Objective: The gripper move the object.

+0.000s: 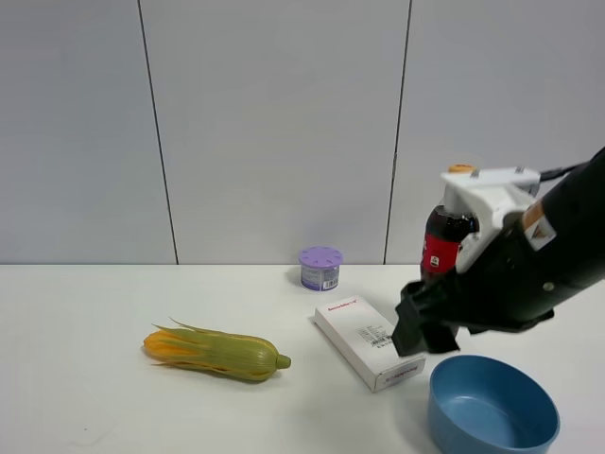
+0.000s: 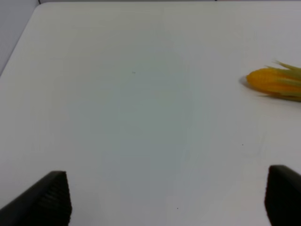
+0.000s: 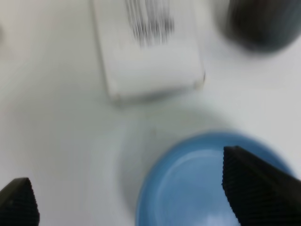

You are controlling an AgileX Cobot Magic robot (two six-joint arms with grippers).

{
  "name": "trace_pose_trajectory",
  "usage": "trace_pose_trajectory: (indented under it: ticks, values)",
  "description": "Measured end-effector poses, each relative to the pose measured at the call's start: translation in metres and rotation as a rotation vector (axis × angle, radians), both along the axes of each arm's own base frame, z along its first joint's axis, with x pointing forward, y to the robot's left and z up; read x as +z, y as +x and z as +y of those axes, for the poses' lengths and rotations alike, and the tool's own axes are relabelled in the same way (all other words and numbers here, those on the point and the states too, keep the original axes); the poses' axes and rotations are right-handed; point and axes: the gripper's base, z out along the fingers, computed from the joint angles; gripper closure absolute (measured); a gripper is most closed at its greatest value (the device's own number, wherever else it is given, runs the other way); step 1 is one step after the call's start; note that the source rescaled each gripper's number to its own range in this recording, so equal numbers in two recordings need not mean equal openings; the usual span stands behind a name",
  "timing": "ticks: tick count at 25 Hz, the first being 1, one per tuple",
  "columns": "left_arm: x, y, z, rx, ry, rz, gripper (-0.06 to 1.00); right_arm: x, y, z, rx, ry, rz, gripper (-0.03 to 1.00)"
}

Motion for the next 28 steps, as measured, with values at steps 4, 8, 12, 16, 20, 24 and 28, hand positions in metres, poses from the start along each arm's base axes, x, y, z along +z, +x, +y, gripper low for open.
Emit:
trace_pose_trajectory:
  ticks: [4,8,12,16,20,24,28]
  values:
    - [0.000,0.000,0.000,0.000,0.000,0.000,-0.06,0.058,-0.013,-0.011,0.007,0.041,-0.116,0.19]
    - [0.000,0.000,0.000,0.000,0.000,0.000,-0.06,0.122,-0.028,-0.025,0.023,0.023,-0.204,0.19]
    - [0.000,0.000,0.000,0.000,0.000,0.000,-0.06,0.167,-0.048,-0.042,0.026,0.000,-0.264,0.19]
    - [0.000,0.000,0.000,0.000,0.000,0.000,-0.06,0.179,-0.062,-0.065,-0.035,-0.003,-0.293,0.19]
    - [0.000,0.000,0.000,0.000,0.000,0.000,-0.06,0.171,-0.077,-0.098,-0.167,-0.042,-0.313,0.19]
    - [0.000,0.000,0.000,0.000,0.000,0.000,-0.06,0.153,-0.101,-0.117,-0.243,-0.042,-0.310,0.19]
    - [0.000,0.000,0.000,0.000,0.000,0.000,-0.06,0.131,-0.124,-0.126,-0.302,0.015,-0.278,0.19]
